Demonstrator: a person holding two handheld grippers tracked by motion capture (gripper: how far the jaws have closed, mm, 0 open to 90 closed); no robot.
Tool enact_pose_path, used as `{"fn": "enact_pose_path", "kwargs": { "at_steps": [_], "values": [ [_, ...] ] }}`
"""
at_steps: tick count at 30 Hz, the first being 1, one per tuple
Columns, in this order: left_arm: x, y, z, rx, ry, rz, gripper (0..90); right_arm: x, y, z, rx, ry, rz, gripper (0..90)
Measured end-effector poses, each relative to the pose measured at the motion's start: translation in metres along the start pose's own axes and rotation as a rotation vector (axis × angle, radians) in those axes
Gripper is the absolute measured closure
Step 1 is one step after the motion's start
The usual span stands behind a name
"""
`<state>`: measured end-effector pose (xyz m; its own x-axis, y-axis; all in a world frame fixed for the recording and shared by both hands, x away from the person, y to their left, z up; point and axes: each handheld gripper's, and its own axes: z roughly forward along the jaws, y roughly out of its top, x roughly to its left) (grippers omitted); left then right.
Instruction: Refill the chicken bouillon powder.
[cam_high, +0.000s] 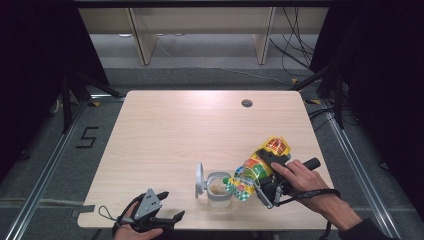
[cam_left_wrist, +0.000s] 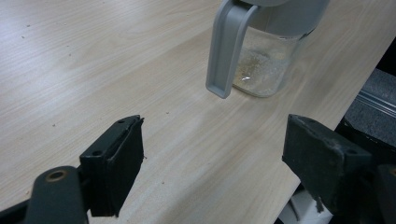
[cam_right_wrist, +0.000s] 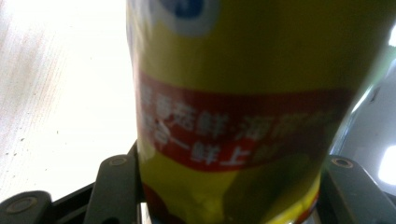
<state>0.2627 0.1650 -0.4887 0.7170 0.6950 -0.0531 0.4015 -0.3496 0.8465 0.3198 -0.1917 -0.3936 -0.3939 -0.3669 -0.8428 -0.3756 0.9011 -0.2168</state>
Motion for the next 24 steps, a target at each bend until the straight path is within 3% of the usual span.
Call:
{"fn": "enact_pose_path", "kwargs": {
  "at_steps": [2, 4, 7, 8, 10, 11, 12, 14, 17, 18, 21, 24],
  "values": [
    [0.0, 0.0, -0.0001, 0.001, 0.0, 0.001, 19.7, -0.0032, 0.0002, -0.0003, -0.005, -0.016, -0.039, 46.0],
    [0.0012, 0.0002, -0.0007, 0.015, 0.005, 0.016, 19.8, -0.0024, 0.0001, -0.0004, -0.003, -0.015, -0.034, 46.0],
    [0.0007, 0.0, -0.0004, 0.009, 0.005, 0.006, 19.8, -0.0001, 0.0001, -0.0003, 0.003, -0.008, -0.008, 46.1],
    [0.0011, 0.0001, -0.0007, 0.015, 0.006, 0.013, 19.7, -0.0036, 0.0001, 0.0006, -0.014, -0.021, -0.057, 46.1],
    [0.0011, 0.0002, -0.0006, 0.015, 0.006, 0.014, 19.8, -0.0015, -0.0006, 0.0012, -0.016, -0.018, -0.031, 46.1],
    [0.0012, 0.0003, -0.0006, 0.016, 0.006, 0.018, 19.8, -0.0036, -0.0002, 0.0012, -0.025, -0.025, -0.056, 46.1],
    [0.0009, 0.0001, -0.0003, 0.013, 0.005, 0.014, 19.7, -0.0022, -0.0004, 0.0005, -0.013, -0.017, -0.035, 46.1],
    [-0.0006, 0.0, 0.0003, -0.002, -0.004, -0.001, 19.8, -0.0049, 0.0003, 0.0, -0.019, -0.025, -0.064, 46.1],
    [-0.0011, 0.0, 0.0007, -0.008, -0.005, -0.009, 19.7, -0.003, -0.0001, -0.0013, 0.0, -0.014, -0.027, 46.1],
    [0.0008, 0.0002, -0.0005, 0.012, 0.004, 0.014, 19.8, -0.0038, -0.0007, -0.0008, -0.003, -0.019, -0.036, 46.1],
    [0.0012, 0.0003, -0.0007, 0.017, 0.005, 0.019, 19.8, -0.0047, -0.0017, -0.0012, -0.005, -0.016, -0.033, 46.1],
    [0.0011, 0.0003, -0.0006, 0.017, 0.005, 0.019, 19.8, -0.002, -0.0017, -0.0035, 0.014, -0.01, 0.007, 46.1]
  ]
}}
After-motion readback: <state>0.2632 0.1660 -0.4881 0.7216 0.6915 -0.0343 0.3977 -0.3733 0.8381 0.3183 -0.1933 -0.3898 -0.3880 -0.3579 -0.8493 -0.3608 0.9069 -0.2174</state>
